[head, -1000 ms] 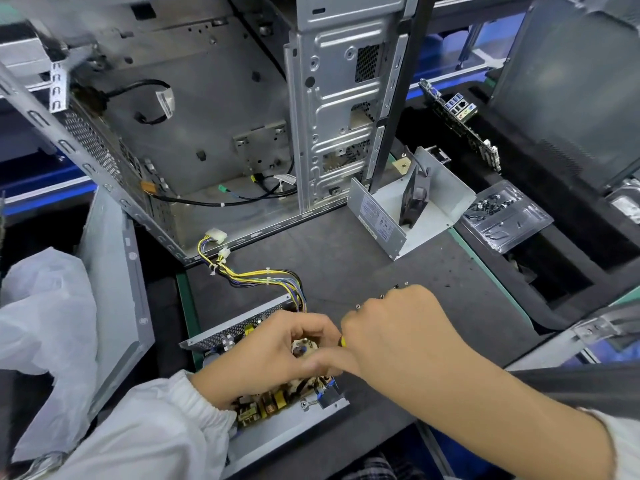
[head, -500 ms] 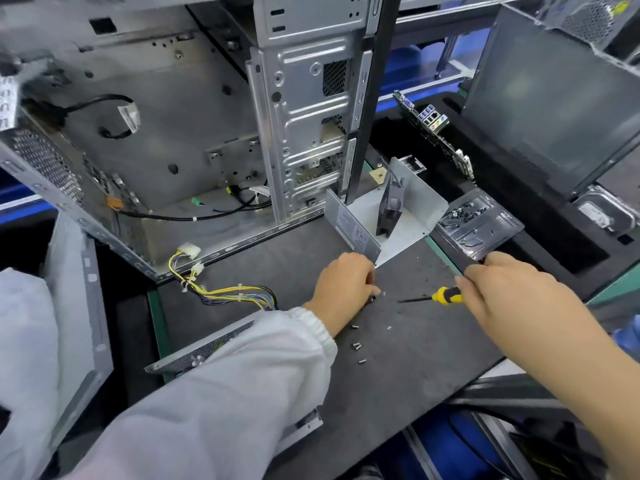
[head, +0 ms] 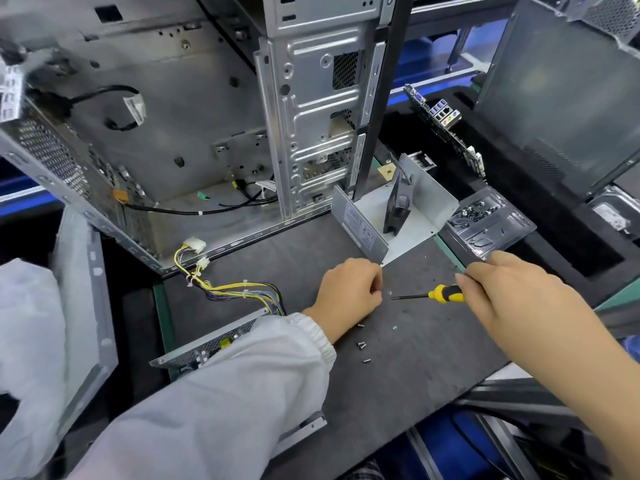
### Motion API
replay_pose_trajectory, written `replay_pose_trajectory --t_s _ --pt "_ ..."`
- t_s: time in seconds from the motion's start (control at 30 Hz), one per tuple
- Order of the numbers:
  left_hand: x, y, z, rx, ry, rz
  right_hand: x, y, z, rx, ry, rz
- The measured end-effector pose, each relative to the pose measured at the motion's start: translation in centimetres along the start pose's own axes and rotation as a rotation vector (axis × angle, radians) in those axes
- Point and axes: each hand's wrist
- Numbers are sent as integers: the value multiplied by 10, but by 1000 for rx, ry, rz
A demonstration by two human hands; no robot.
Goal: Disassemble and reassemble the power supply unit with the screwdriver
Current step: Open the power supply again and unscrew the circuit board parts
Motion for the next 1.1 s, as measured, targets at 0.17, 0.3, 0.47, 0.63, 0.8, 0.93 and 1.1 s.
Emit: replay_pose_trajectory --t_s 0.17,0.3,0.47,0.63,0.8,0.93,1.1 --pt "16 -34 -36 -174 -850 -59 1 -3 -4 -170 327 -167" --pt "28 -66 -51 -168 -1110 23 5 3 -7 -324 442 -259" --pt "36 -88 -56 -196 -1181 127 14 7 -13 -342 523 -303" --pt "41 -98 -53 -249 -1169 172 16 9 -17 -318 520 -350" --pt "46 -101 -52 -248 -1159 170 24 5 -21 -206 653 -404" --pt "50 -102 -50 -248 -1154 178 27 3 -22 -152 654 -437" --pt "51 -103 -50 -278 -1181 190 26 3 -23 -147 673 -426"
Point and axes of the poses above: each hand's wrist, its own y-axis towards the middle knuckle, its own z-axis out of the palm, x = y × z, and after that the axes turned 10 degrees about x, right-handed
